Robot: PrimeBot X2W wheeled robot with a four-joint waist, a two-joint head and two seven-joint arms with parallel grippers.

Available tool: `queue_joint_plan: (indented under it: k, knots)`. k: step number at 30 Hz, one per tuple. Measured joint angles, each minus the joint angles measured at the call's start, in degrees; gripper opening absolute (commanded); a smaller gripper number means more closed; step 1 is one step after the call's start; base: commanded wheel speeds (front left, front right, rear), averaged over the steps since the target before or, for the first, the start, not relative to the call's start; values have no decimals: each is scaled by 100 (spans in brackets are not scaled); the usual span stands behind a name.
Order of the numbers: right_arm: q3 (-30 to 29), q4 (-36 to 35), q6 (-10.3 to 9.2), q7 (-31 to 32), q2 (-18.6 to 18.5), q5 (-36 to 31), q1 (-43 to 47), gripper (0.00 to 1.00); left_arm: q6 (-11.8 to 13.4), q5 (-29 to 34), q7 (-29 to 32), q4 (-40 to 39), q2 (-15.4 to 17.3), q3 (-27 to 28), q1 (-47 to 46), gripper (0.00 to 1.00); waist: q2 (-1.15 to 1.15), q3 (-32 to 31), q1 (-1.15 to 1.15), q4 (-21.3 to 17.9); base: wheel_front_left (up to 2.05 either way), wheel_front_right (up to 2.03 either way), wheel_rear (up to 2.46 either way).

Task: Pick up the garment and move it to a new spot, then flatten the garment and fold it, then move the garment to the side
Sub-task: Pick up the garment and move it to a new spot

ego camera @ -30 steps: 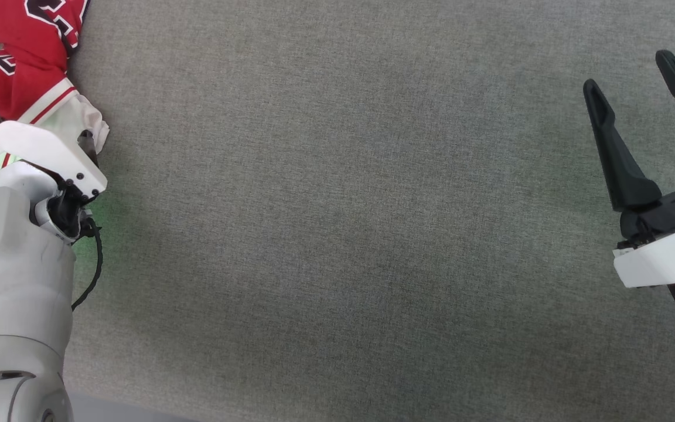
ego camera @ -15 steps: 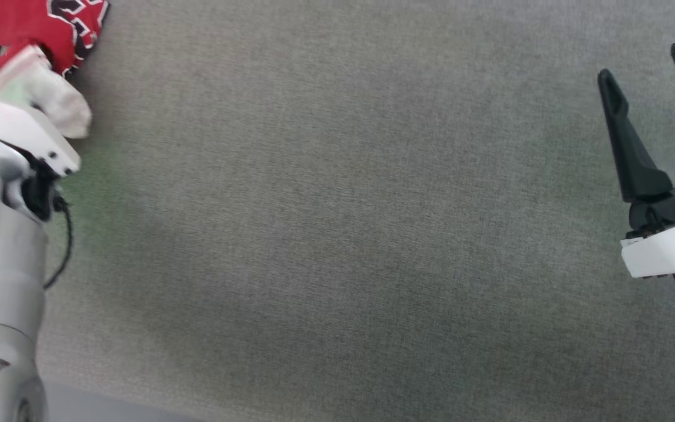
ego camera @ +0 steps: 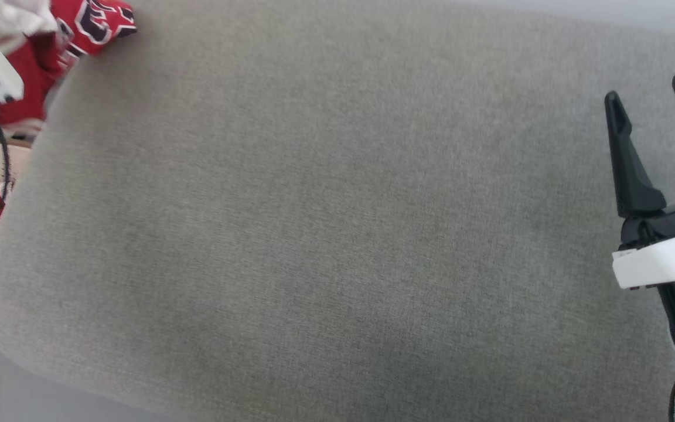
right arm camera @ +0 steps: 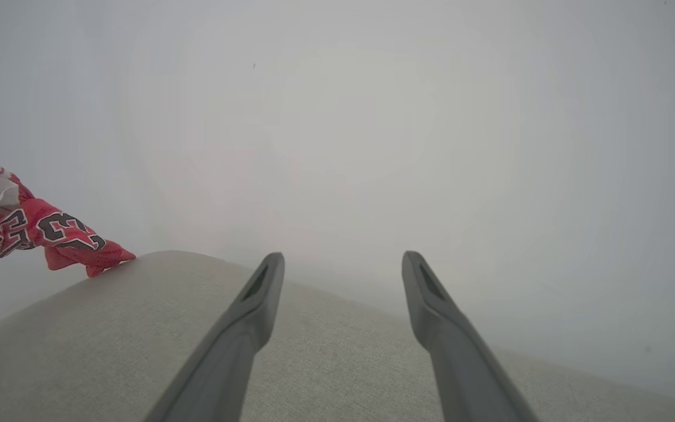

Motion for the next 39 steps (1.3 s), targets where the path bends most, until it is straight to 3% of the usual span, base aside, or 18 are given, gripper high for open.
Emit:
queue_joint_plan:
  k: [10, 17, 33, 39]
  knots:
    - [-178, 197, 0, -310, 298, 0, 294, 100, -291, 229, 122, -671, 167, -480, -416, 0, 0, -576, 0, 59, 0, 0, 0]
    - [-377, 246, 0, -461, 488, -11, 501, 100, -350, 197, 601, -1523, 189, -873, -383, 0, 0, -928, 0, -47, 0, 0, 0]
    - [-935, 282, 0, -659, 725, -35, 903, 100, -366, -604, 2412, -4875, 238, -1557, 1102, 0, 0, -1293, 0, -1136, 0, 0, 0]
    - [-1015, 320, 0, -714, 817, -34, 1004, 100, -212, -927, 3317, -5873, 151, -1727, 1713, 0, 0, -1296, 0, -1655, 0, 0, 0]
